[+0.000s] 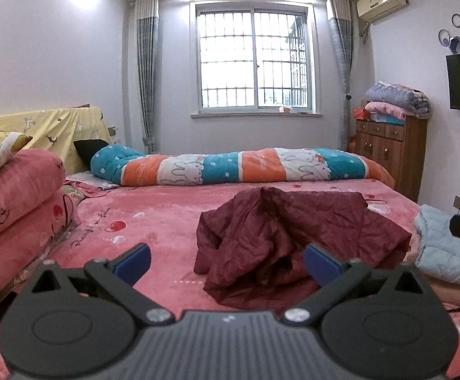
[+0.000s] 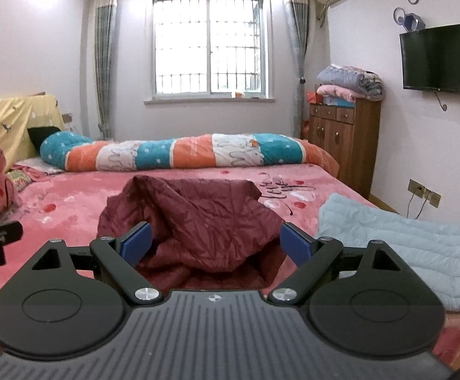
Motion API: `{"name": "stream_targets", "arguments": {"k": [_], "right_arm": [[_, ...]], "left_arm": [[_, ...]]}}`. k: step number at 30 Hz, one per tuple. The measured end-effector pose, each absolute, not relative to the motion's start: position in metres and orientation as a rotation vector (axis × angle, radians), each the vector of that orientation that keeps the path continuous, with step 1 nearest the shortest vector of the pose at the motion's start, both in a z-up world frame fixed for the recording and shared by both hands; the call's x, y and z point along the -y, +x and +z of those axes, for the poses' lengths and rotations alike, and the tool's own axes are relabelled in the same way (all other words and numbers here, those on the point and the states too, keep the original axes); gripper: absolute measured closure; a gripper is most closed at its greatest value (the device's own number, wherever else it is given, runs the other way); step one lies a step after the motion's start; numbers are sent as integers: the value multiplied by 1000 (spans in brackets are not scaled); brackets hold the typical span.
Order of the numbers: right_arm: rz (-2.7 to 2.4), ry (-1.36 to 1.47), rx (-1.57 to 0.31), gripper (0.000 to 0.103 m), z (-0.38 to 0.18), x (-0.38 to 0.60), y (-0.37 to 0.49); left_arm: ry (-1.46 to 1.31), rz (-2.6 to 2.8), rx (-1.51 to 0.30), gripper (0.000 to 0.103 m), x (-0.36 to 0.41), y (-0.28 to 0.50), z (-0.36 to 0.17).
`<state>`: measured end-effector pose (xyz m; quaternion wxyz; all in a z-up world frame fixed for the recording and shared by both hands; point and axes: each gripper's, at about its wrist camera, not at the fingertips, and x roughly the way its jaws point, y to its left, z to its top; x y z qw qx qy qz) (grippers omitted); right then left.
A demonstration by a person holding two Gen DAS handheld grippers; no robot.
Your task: Fold large clothes
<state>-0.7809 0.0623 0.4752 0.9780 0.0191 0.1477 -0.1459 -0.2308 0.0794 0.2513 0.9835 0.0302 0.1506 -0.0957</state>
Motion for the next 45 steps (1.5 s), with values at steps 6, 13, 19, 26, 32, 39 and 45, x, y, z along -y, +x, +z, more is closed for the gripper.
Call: {"name": "stream_targets", "arguments": {"k": [6, 13, 19, 26, 32, 39, 45], "right_arm": [[-296, 32, -264, 0, 477, -74, -784], [-280, 30, -244, 0, 474, -82, -785], [-271, 39, -248, 0, 471, -83, -786], [-272, 43, -250, 0, 471, -81, -788], [-269, 44, -255, 0, 470, -79, -788], [-256, 56, -268, 0, 469, -76, -787], [-255, 81, -267, 0, 468, -73, -786]], "left_arm": [[63, -193, -285, 1, -81, -239, 255], [63, -192, -281, 1, -83, -243, 256], [62, -197, -283, 1, -84, -243, 256], [59, -201, -293, 1, -80, -243, 254], [59, -206, -307, 1, -77, -240, 251], [60, -201, -328, 1, -75, -236, 245], [64, -202, -340, 1, -73, -231, 241]]}}
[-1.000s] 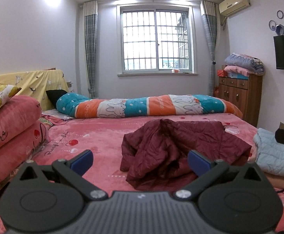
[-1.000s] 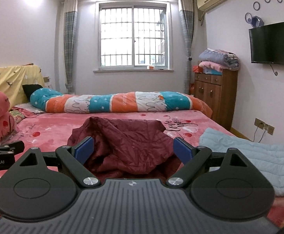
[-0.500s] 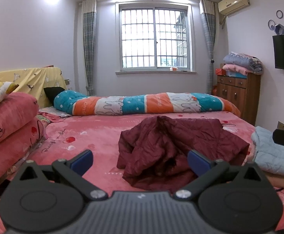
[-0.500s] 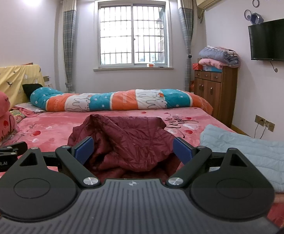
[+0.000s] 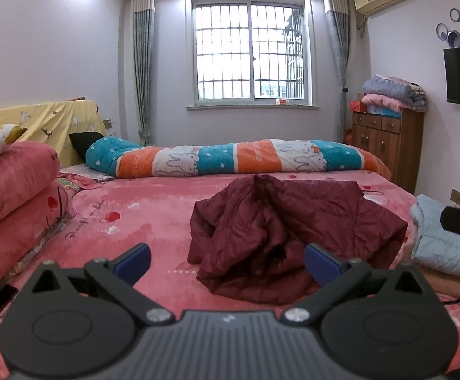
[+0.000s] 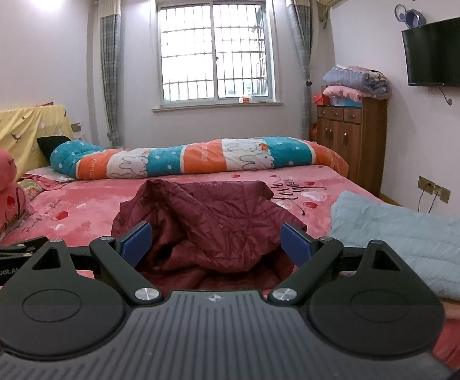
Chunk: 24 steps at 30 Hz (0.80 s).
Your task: Fold large clothes
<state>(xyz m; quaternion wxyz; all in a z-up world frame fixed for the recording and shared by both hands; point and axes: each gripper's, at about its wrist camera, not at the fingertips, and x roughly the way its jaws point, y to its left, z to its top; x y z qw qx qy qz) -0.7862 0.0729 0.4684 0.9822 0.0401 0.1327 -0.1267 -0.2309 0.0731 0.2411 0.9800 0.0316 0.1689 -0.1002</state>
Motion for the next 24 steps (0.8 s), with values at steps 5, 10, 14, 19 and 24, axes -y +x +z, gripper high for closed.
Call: {"name": "stream_targets", "arguments": {"k": [5, 10, 14, 19, 24], "right_arm": [[-249, 96, -278, 0, 463, -72, -783], [-248, 95, -296, 0, 455, -70, -777], [-248, 107, -311, 0, 444, -66, -769], [-244, 111, -349, 0, 415, -60, -752], [-232, 121, -388, 0, 387, -52, -738]], "left_arm": [[64, -202, -355, 1, -71, -224, 235], [68, -206, -383, 1, -65, -214, 225], [74, -204, -402, 1, -60, -207, 215], [83, -191, -445, 1, -58, -194, 198], [91, -172, -485, 1, -55, -181, 179]]}}
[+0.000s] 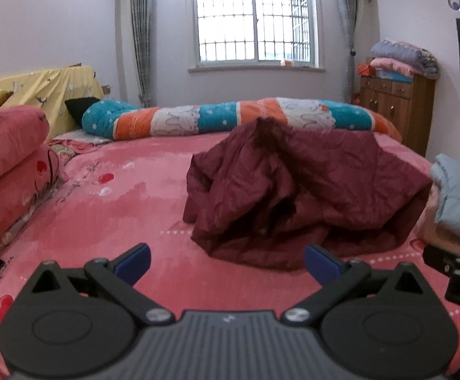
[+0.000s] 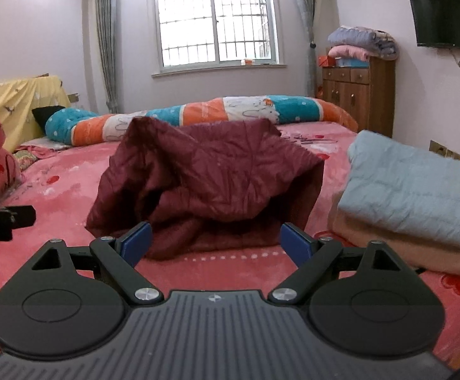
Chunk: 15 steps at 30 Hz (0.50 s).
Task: Fold large clothes
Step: 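Reach both tools toward the jacket and close the left tool on it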
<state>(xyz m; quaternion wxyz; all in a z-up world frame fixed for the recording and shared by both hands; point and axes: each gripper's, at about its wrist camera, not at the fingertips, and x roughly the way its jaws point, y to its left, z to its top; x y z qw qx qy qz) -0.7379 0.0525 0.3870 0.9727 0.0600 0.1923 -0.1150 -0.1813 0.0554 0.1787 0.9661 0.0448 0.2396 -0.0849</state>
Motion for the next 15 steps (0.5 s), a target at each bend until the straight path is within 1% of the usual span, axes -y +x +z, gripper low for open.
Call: {"name": "stream_targets", "arguments": {"k": [11, 15], "right_arm": [[-209, 52, -440, 0, 336, -31, -697], [-197, 92, -466, 0, 326, -15, -689]], "left_arm": [[103, -196, -505, 1, -48, -150, 139], [104, -201, -493, 1, -47, -128, 128]]}}
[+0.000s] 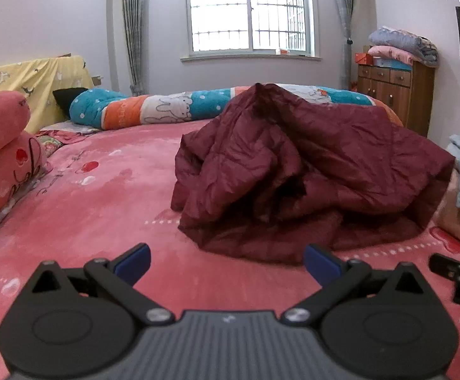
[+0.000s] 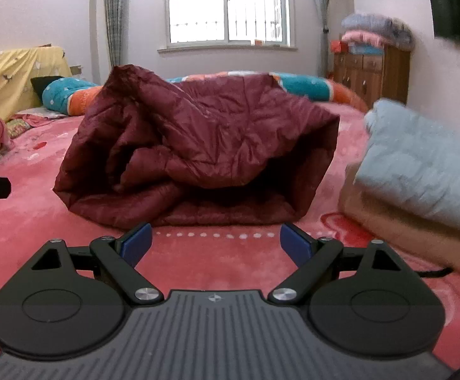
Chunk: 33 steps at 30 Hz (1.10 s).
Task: Fold large clothes
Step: 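Reach both tools toward the jacket and close the left tool on it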
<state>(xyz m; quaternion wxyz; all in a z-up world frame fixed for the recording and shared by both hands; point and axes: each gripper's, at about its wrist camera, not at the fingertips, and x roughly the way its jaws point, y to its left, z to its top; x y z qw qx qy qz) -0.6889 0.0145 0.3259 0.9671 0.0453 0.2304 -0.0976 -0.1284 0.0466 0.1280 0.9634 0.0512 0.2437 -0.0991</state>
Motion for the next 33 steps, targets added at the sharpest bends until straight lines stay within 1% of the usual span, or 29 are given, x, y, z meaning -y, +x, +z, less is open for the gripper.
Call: {"name": "stream_targets", "arguments": {"k": [5, 12, 13, 16, 21, 23, 27, 30, 31, 32, 33], "right_arm": [[-189, 218, -509, 0, 316, 8, -678], [-193, 342, -556, 0, 303, 32, -673], [-195, 355, -560, 0, 301, 34, -672], [-197, 395, -572, 0, 297, 39, -671], [-188, 425, -588, 0, 293, 44, -665], [-183, 434, -601, 0, 290, 46, -663], [-177, 443, -616, 0, 288, 50, -663], [-165, 444, -625, 0, 287, 50, -662], [-164, 442, -629, 0, 286, 50, -662], [-162, 442, -632, 0, 286, 49, -661], [-161, 442, -634, 0, 285, 49, -661]], "left_arm": [[130, -214, -448, 1, -35, -95, 117], [245, -198, -433, 1, -12, -42, 94], [267, -188, -434, 2, -10, -36, 91], [322, -159, -441, 9, -6, -15, 79], [355, -118, -451, 13, -4, 14, 65], [369, -106, -443, 16, -2, 22, 62], [369, -109, -422, 18, 4, 33, 62], [374, -118, -410, 24, 9, 42, 63], [371, -125, -410, 31, 10, 44, 63], [363, -135, -413, 42, 12, 46, 63], [355, -142, -417, 48, 12, 47, 64]]}}
